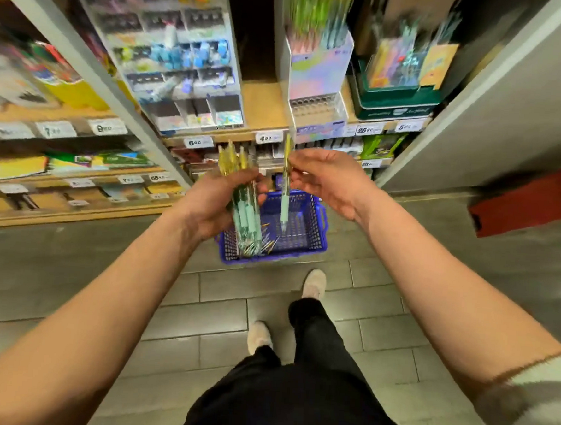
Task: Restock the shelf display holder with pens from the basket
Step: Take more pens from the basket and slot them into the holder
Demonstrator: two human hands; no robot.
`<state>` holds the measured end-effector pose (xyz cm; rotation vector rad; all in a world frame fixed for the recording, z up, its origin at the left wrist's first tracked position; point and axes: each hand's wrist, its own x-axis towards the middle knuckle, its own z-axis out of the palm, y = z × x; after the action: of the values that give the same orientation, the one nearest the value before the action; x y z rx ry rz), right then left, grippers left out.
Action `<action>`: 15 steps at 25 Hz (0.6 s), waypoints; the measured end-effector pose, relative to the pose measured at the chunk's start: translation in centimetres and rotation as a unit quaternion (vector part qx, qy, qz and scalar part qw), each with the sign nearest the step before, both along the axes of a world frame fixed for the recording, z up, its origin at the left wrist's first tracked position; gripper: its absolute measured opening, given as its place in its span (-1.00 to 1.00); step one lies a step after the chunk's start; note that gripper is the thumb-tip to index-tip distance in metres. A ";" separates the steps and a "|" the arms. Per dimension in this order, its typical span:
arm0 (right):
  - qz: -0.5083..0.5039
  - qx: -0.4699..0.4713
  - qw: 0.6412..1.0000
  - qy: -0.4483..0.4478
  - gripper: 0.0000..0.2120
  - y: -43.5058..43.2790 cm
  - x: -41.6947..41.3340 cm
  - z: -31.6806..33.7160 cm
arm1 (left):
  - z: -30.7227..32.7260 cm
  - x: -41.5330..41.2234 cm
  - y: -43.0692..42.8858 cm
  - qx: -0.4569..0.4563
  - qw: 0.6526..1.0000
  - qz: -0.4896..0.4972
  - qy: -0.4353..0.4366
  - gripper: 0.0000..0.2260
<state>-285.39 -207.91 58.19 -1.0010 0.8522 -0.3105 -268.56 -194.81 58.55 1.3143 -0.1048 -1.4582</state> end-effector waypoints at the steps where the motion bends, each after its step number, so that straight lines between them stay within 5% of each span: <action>1: -0.002 -0.011 1.000 -0.002 -0.89 0.4 -0.4 1.0 | 0.9 -0.3 0.3 -0.011 1.000 -0.002 0.002 -0.87; 15: 0.022 -0.041 0.999 -0.021 -0.96 -13.0 -4.3 4.6 | 4.8 -4.5 -12.3 -0.030 0.997 0.040 -0.052 -0.87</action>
<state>-289.66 -220.93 62.81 -1.0842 0.7841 -0.3293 -273.04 -207.07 63.34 1.3314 -0.1605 -1.3093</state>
